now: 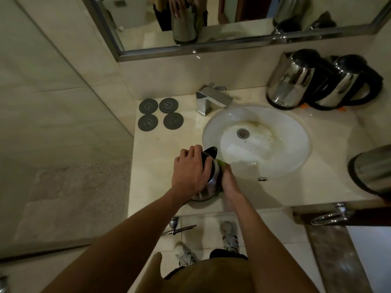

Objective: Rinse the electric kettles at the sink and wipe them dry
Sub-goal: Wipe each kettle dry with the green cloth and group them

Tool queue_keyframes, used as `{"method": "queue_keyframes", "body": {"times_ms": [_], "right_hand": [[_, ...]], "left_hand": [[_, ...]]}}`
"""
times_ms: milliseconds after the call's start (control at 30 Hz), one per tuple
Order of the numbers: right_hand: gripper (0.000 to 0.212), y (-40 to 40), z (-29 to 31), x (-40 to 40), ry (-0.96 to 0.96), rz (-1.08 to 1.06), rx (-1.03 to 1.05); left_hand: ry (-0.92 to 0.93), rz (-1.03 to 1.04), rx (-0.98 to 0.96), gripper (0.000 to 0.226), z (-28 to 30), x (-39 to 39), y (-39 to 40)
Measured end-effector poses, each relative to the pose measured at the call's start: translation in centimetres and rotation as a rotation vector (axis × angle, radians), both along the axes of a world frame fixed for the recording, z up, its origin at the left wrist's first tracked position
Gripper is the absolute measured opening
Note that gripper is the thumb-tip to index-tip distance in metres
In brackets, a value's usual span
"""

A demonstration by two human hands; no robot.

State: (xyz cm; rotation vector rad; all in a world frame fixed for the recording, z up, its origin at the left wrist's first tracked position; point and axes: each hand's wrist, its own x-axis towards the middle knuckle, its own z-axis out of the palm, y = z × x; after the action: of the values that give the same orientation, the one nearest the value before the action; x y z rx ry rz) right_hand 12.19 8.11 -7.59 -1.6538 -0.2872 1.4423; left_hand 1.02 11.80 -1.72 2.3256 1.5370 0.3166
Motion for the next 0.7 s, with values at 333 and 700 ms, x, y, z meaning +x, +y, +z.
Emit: {"method": "queue_keyframes", "body": {"times_ms": [333, 700], "right_hand": [[0.050, -1.3, 0.4, -0.7, 0.071, -0.082, 0.018], [0.037, -1.5, 0.0, -0.2, -0.114, 0.000, 0.139]], "left_hand": [[0.051, 0.021, 0.043, 0.035, -0.1, 0.2, -0.1], [0.043, 0.027, 0.032, 0.040, 0.2, 0.3, -0.2]]}}
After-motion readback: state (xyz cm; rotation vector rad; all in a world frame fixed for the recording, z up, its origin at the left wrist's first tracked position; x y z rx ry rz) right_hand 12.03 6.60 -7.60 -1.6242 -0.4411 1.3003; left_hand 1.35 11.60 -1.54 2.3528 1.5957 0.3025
